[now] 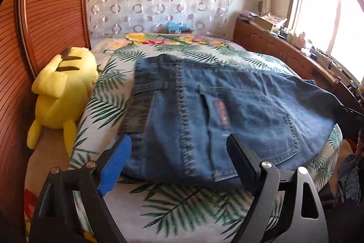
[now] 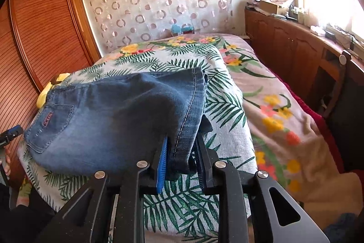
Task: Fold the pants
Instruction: 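Open the left gripper and release the jeans while the right gripper keeps holding the hem, then lift the jeans leg with the right gripper and lay it over the jeans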
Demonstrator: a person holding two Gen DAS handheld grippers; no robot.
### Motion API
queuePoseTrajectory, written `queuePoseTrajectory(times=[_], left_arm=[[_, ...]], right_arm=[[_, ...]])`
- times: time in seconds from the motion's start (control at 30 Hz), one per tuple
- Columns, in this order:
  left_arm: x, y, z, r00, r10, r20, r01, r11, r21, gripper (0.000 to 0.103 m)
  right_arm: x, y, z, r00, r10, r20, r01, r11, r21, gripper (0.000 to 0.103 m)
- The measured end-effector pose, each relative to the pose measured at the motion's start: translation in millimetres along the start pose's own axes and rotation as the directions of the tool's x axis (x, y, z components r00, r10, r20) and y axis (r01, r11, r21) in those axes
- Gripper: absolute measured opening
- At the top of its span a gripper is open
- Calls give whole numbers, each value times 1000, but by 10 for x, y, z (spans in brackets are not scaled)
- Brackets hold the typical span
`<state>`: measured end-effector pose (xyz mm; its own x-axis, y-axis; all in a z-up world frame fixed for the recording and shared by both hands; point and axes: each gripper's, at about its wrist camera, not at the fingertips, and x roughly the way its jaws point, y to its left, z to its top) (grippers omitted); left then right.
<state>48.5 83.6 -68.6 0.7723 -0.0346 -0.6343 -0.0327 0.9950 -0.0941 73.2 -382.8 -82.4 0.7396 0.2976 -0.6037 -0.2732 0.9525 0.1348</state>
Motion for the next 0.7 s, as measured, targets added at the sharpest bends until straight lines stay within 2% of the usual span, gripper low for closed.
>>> queuePoseTrajectory(times=[0.3,0.57,0.6,0.7], left_arm=[[111,-380,89,998,-63,3,63,997,36,86],[154,-601,52,997,-82,-7,82,994,72,86],[159,-612,47,997,-81,-10,82,994,74,86],[156,-626,41,997,-80,-10,80,994,75,86]], right_arm=[[-36,52,-24,1000,-7,-7,7,1000,-16,23],[-12,63,-48,999,-15,-39,14,999,-35,23],[-8,72,-46,999,-13,-38,12,999,-44,13],[-23,134,10,1000,14,-26,-15,997,-71,6]])
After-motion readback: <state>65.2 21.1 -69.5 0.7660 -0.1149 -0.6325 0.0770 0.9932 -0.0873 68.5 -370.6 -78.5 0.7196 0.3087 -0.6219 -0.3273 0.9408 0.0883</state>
